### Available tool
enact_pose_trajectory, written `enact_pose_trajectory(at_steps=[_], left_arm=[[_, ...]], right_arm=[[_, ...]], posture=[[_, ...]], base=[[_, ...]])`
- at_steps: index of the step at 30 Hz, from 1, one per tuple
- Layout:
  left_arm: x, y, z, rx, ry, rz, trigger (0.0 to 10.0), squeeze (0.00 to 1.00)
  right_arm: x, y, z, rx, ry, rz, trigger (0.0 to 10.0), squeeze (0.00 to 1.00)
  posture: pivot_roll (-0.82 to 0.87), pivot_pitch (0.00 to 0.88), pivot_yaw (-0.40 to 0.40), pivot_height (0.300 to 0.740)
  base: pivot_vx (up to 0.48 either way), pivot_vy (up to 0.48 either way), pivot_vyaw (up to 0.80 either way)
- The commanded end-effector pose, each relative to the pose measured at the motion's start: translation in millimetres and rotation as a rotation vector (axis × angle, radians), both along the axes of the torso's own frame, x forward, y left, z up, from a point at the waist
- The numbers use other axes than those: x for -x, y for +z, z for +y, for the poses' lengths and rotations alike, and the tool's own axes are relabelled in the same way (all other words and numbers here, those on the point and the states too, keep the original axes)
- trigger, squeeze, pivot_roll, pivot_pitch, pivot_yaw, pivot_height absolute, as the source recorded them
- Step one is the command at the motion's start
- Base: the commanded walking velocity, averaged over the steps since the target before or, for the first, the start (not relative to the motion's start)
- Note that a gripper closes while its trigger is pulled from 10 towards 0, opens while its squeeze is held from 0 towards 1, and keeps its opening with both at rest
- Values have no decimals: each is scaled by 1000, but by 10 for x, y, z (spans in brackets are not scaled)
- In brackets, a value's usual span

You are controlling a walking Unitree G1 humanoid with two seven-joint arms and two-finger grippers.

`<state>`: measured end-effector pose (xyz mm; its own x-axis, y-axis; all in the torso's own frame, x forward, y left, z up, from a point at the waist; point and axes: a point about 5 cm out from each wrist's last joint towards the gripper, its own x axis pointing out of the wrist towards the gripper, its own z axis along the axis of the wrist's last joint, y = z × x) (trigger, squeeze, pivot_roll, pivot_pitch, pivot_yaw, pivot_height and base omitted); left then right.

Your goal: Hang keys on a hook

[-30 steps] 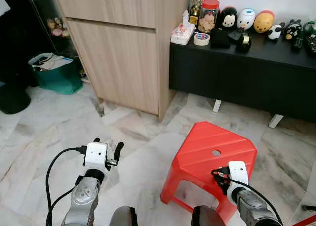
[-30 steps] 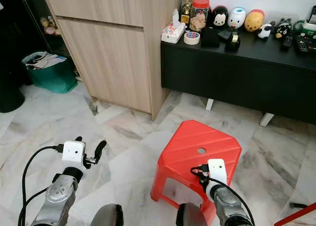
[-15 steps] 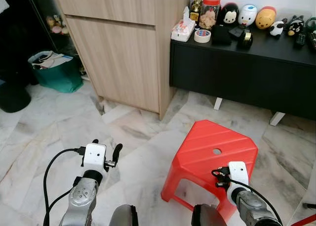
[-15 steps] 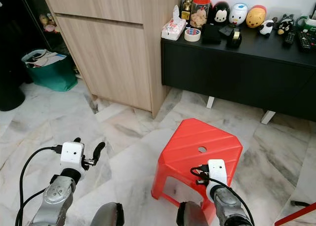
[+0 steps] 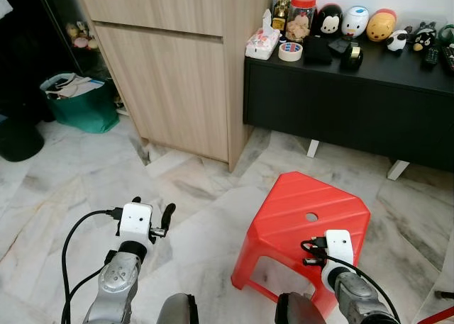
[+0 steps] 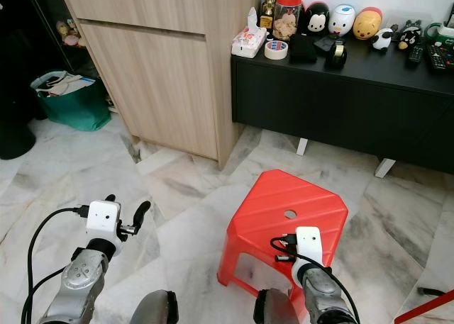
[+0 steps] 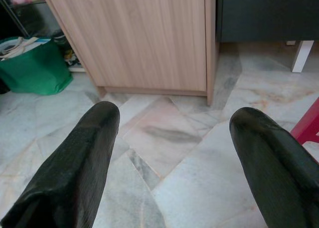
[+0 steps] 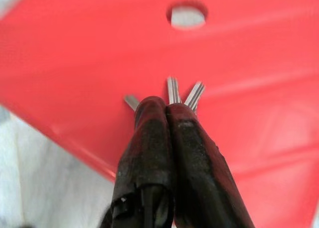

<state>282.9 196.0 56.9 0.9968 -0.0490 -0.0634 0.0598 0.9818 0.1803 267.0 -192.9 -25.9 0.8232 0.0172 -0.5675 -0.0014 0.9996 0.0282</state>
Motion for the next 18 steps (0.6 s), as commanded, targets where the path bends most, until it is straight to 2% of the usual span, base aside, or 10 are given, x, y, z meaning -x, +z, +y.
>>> enact_pose_trajectory(at_steps=[1, 11, 12, 13, 18], left_arm=[[-12, -36, 20, -20, 6, 22, 10000, 0], [-93, -26, 36, -11, 28, 15, 10000, 0], [-101, -26, 40, -10, 31, 15, 10000, 0], [-127, -25, 46, -9, 37, 15, 10000, 0], [-190, -9, 65, -6, 53, 16, 10000, 0]], right_arm=[[-97, 105, 8, -19, -41, -83, 0, 0], [-191, 275, -15, -48, -119, -244, 0, 0], [-213, 302, 0, -50, -110, -259, 3882, 0], [-250, 341, 25, -56, -99, -279, 10000, 0], [-307, 377, 58, -64, -88, -280, 10000, 0]], posture=[[115, 43, 2, 620], [96, 3, -7, 620], [93, 0, -9, 620], [93, 0, -10, 620], [92, 0, -10, 620]], base=[[0, 0, 0], [0, 0, 0], [0, 0, 0], [0, 0, 0], [0, 0, 0]])
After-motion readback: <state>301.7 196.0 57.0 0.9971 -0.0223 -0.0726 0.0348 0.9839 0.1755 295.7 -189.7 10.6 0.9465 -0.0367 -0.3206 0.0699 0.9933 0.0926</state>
